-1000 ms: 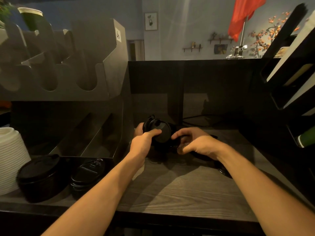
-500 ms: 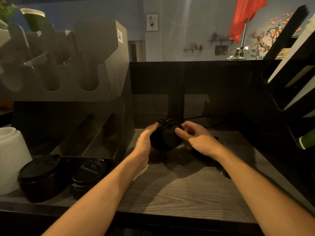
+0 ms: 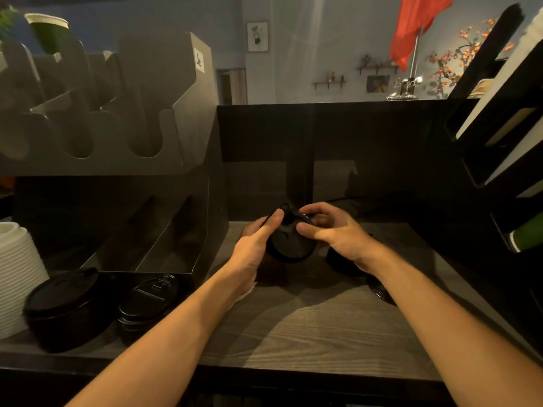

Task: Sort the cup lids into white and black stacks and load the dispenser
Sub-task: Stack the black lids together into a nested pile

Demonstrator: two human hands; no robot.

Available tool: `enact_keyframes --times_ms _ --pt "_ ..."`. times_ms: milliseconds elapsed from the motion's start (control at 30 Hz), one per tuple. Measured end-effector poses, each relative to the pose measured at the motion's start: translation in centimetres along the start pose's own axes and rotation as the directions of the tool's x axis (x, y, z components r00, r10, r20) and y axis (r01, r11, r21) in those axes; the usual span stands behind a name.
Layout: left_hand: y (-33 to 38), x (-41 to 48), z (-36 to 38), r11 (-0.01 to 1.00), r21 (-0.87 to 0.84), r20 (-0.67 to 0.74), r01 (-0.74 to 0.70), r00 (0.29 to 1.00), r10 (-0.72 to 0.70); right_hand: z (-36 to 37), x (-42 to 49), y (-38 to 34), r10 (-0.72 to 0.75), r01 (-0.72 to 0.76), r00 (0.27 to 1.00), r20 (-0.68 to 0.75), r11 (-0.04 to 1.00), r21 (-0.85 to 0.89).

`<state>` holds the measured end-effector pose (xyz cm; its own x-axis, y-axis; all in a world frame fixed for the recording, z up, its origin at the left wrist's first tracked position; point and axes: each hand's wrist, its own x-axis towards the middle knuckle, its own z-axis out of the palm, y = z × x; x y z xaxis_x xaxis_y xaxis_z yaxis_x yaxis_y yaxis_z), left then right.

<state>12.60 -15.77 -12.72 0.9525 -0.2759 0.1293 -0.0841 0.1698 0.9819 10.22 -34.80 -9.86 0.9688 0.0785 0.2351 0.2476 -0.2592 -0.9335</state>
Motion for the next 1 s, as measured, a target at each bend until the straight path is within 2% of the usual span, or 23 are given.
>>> enact_keyframes --times_ms 167,300,367,467,533,600,700,800,900,1000 --pt "0.1 -0.1 0.4 0.998 -0.065 0.083 0.010 0.997 -0.005 -0.7 -0.6 -0.7 -0.067 0.066 0.996 -0.058 0.998 -0.021" --pt "0.0 -0.3 1.1 0.990 -0.131 0.143 0.052 0.989 -0.033 -1.8 -1.5 -1.5 -0.063 0.051 0.991 -0.118 0.994 -0.099" --pt "-0.2 -0.4 1.5 0.989 -0.130 0.132 0.075 0.990 -0.058 -2.8 -2.1 -1.7 -0.047 0.024 0.978 -0.201 0.993 -0.115" --pt "-0.9 -0.4 1.9 0.994 -0.063 0.132 0.086 0.988 -0.077 -5.0 -3.8 -0.7 -0.103 -0.018 0.928 -0.358 0.948 -0.318" --pt "-1.2 -0.4 2.1 0.996 0.002 0.143 0.094 0.985 -0.094 -6.1 -5.4 0.6 -0.143 -0.090 0.901 -0.410 0.863 -0.497" --pt "-1.5 -0.3 2.3 0.991 0.085 0.151 0.101 0.982 -0.113 -6.5 -6.7 1.7 -0.154 -0.164 0.880 -0.449 0.789 -0.592" --pt "-1.4 -0.5 2.5 0.982 0.154 0.096 0.110 0.987 -0.126 -6.3 -7.1 2.8 -0.038 -0.269 0.913 -0.407 0.693 -0.669" --pt "-1.0 -1.0 2.7 0.978 0.177 0.034 0.112 0.992 -0.120 -5.5 -6.7 3.5 0.082 -0.262 0.960 -0.269 0.610 -0.748" --pt "-1.0 -1.1 2.7 0.977 0.178 0.005 0.114 0.993 -0.116 -4.8 -6.5 3.7 0.054 -0.199 0.977 -0.205 0.572 -0.796" --pt "-1.1 -1.0 2.6 0.979 0.157 -0.025 0.128 0.992 -0.126 -4.7 -6.6 3.3 0.006 -0.170 0.977 -0.212 0.622 -0.765"
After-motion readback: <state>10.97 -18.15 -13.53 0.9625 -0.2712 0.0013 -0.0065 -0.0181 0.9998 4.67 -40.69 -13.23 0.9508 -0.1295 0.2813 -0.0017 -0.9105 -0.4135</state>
